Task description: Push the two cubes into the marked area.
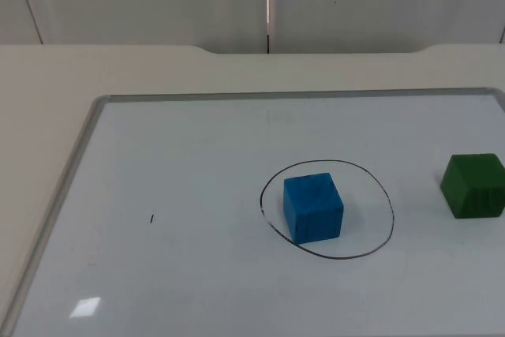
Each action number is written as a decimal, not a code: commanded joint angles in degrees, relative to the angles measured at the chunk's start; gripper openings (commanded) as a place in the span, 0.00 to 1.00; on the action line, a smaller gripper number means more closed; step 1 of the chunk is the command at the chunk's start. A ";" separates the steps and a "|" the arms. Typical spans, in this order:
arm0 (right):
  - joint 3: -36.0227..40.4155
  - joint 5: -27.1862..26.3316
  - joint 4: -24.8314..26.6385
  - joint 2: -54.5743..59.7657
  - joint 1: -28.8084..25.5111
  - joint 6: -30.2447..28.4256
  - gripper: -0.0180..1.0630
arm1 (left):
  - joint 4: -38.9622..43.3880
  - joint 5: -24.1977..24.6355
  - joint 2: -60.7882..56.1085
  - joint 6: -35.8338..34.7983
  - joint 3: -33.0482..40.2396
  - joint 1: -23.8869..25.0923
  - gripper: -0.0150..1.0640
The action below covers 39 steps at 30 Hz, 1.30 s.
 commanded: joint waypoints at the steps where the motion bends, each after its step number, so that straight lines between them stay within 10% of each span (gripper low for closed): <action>1: 0.10 -0.27 0.50 -0.21 -0.12 0.19 0.99 | 0.15 1.17 -0.37 -1.00 0.96 0.14 0.01; 9: 0.10 -0.27 0.60 -0.21 -0.12 0.19 0.99 | -1.53 -4.34 -0.37 -1.00 13.37 0.14 0.01; 39: -1.24 -1.66 2.30 0.62 -0.12 -1.75 0.99 | 6.24 -2.82 -2.04 -7.14 14.30 0.14 0.01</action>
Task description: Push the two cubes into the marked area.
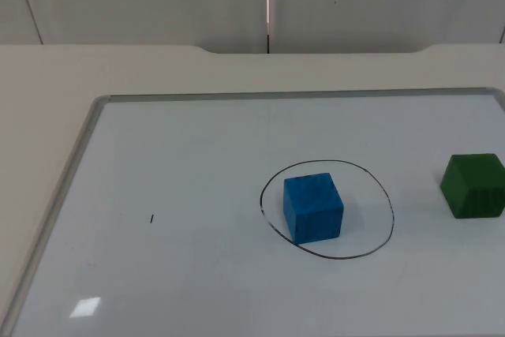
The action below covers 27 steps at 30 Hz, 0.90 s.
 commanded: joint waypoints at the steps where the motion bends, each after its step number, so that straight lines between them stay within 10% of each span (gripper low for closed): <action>1: -1.56 -2.28 1.21 1.57 -0.12 -1.68 0.99 | 0.81 -0.05 -0.29 -0.77 0.29 0.14 0.01; 9: -5.10 -10.18 2.11 15.36 -0.12 -2.98 0.86 | 1.31 -0.05 -0.29 -1.59 0.29 0.14 0.01; 19: -5.23 -26.04 1.99 44.56 -0.12 -2.61 0.45 | 1.56 -0.05 -0.29 -2.24 0.29 0.14 0.01; 27: -9.32 -28.26 3.15 63.10 -0.12 -2.46 0.09 | 1.56 -0.05 -0.29 -2.24 0.29 0.14 0.01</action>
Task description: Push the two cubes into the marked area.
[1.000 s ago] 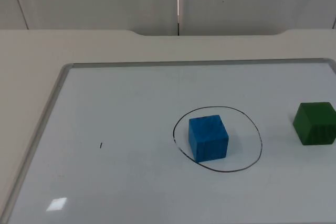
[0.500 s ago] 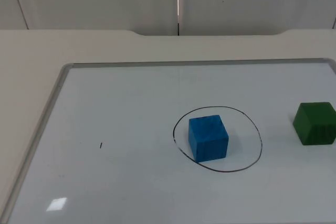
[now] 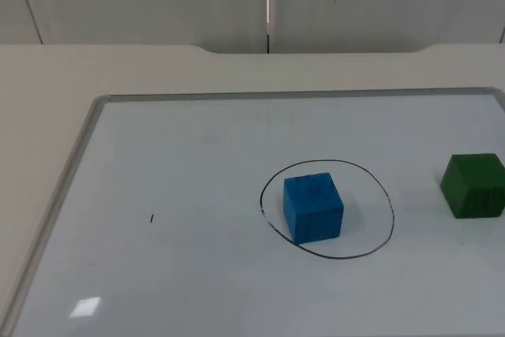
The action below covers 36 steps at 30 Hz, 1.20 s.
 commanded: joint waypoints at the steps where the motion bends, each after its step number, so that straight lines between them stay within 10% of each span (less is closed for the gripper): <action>1: -2.66 -0.64 1.19 5.29 -0.12 0.04 0.04 | 0.33 -0.05 -0.29 -0.52 0.29 0.14 0.01; 15: -21.13 4.71 2.81 32.99 -0.12 0.04 0.02 | 0.33 -0.05 -0.29 -0.52 0.29 0.14 0.01; 36: -22.09 -3.71 2.81 49.91 -0.12 -0.09 0.02 | 0.43 -0.05 -0.29 -0.51 0.29 0.14 0.01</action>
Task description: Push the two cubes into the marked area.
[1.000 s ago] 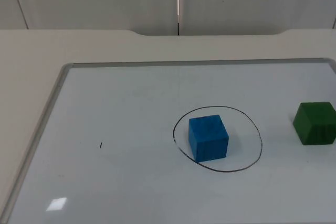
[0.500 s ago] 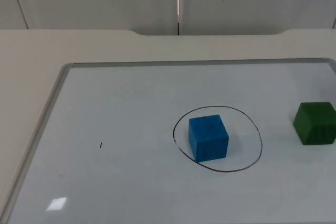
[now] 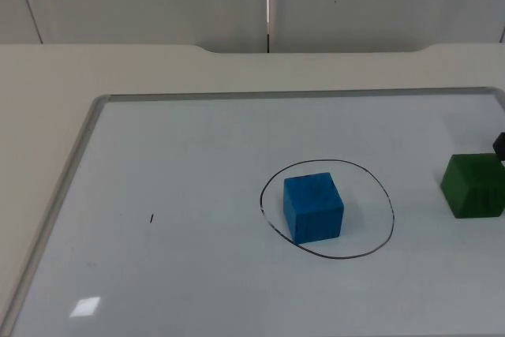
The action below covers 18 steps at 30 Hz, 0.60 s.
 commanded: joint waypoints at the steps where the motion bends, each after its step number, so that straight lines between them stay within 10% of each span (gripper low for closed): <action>1: -0.30 -1.30 0.13 0.12 -0.12 -0.19 0.02 | 0.43 -0.05 -0.29 -0.41 0.29 0.14 0.01; 18: -0.30 -4.18 2.77 0.89 2.89 -1.45 0.02 | 0.43 -0.05 -0.29 -0.41 0.29 0.14 0.01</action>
